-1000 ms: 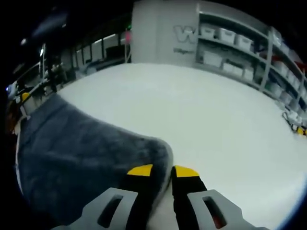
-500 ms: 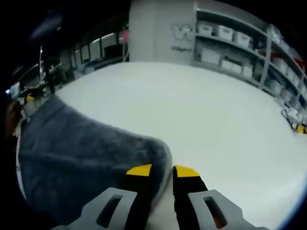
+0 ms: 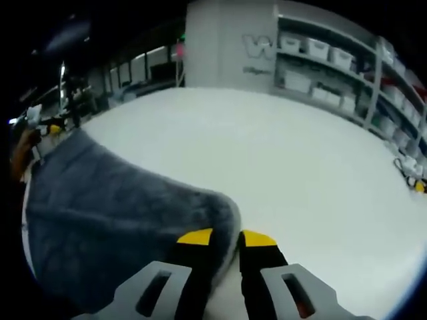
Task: Open the folded towel by lifting each exposed corner and separating the folded layers until the towel lies flat within the target outline without major curled edges
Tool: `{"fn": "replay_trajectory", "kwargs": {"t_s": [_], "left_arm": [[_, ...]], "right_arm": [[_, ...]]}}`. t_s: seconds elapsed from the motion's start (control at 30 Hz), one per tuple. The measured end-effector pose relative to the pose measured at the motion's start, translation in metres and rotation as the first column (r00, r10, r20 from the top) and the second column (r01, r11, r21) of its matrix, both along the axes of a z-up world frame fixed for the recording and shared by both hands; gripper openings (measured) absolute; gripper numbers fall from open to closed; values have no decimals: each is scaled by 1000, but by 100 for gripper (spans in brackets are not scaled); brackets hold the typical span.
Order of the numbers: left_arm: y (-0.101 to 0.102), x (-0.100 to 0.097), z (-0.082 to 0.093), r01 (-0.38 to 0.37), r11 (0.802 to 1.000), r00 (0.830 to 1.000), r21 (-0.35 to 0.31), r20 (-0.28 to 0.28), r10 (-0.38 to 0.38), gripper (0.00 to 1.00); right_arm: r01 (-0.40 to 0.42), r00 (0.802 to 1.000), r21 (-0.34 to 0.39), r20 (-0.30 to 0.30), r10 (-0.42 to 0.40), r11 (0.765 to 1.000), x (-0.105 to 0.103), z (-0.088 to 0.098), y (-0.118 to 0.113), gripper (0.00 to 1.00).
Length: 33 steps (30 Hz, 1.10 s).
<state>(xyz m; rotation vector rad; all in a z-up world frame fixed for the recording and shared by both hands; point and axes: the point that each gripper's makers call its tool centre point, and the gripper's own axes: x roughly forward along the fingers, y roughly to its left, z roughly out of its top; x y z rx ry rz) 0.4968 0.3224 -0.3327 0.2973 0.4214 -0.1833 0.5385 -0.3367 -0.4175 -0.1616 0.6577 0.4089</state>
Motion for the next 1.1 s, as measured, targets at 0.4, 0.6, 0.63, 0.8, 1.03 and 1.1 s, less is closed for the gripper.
{"fn": "replay_trajectory", "kwargs": {"t_s": [0.4, 0.6, 0.63, 0.8, 1.03, 1.1], "left_arm": [[30, 39, -45, -81, 996, 992, -37, -95, 77, 40], [31, 49, -53, -110, 988, 989, -110, -107, 99, 38], [30, 50, -55, -115, 984, 988, -134, -115, 100, 35], [42, 62, -64, -128, 980, 985, -150, -134, 108, 32], [37, 62, -74, -118, 978, 984, -172, -154, 91, 28], [37, 61, -70, -116, 977, 985, -179, -147, 90, 28]], "right_arm": [[-10, 1000, 0, 7, 10, 1000, 3, 0, 2, 9], [6, 1000, 59, 24, -8, 998, 3, 13, 4, 11], [19, 999, 89, 36, -23, 996, 4, 19, 5, 11], [18, 999, 76, 37, -21, 997, 11, 19, 8, 10], [1, 999, 98, -37, 3, 995, 7, 2, 22, 10], [17, 1000, 197, -21, -13, 980, 9, 16, 27, 10]]}}
